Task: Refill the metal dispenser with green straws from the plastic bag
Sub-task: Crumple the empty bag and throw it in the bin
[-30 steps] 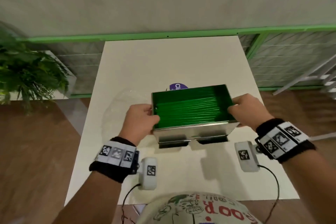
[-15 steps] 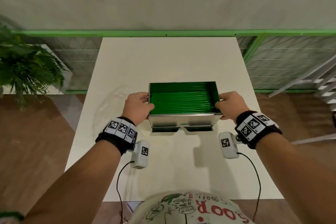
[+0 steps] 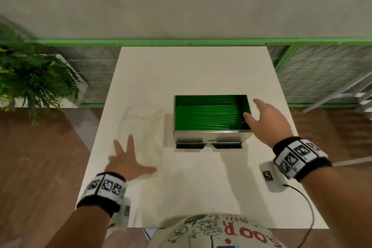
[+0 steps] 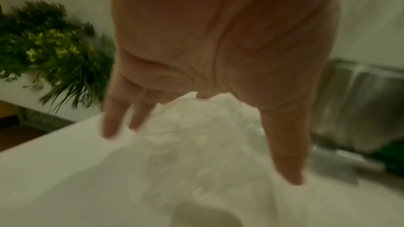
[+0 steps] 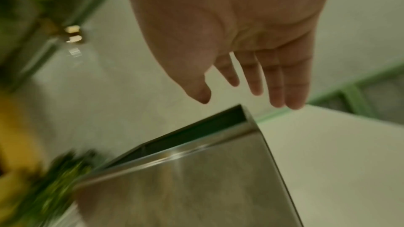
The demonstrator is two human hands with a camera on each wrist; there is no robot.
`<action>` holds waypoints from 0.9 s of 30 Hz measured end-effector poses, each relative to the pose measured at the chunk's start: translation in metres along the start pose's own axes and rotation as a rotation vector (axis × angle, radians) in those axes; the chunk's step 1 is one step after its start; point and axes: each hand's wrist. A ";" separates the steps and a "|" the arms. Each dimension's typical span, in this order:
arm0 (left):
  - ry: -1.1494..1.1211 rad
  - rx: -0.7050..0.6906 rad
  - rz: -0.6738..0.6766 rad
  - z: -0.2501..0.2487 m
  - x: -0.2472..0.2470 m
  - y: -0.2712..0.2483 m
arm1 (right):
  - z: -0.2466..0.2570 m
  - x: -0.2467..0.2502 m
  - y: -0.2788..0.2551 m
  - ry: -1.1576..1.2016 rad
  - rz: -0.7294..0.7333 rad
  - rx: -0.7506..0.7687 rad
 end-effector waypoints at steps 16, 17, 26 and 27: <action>-0.445 -1.275 -0.605 -0.037 0.070 -0.143 | 0.167 -0.021 -0.020 0.626 0.074 0.453; -0.506 -1.288 -0.658 -0.037 0.076 -0.153 | 0.171 -0.010 -0.018 0.773 0.027 0.382; -1.038 -1.109 -0.336 -0.049 0.087 -0.155 | 0.222 0.044 -0.015 1.350 0.393 0.201; -1.085 -1.119 -0.416 -0.049 0.087 -0.153 | 0.224 0.043 -0.013 1.363 0.385 0.169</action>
Point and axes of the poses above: each hand's wrist, its own y-axis towards the middle knuckle, its own x-axis out of the back of the hand, z = x × y, and after that the axes turned 15 degrees about x, right-handed
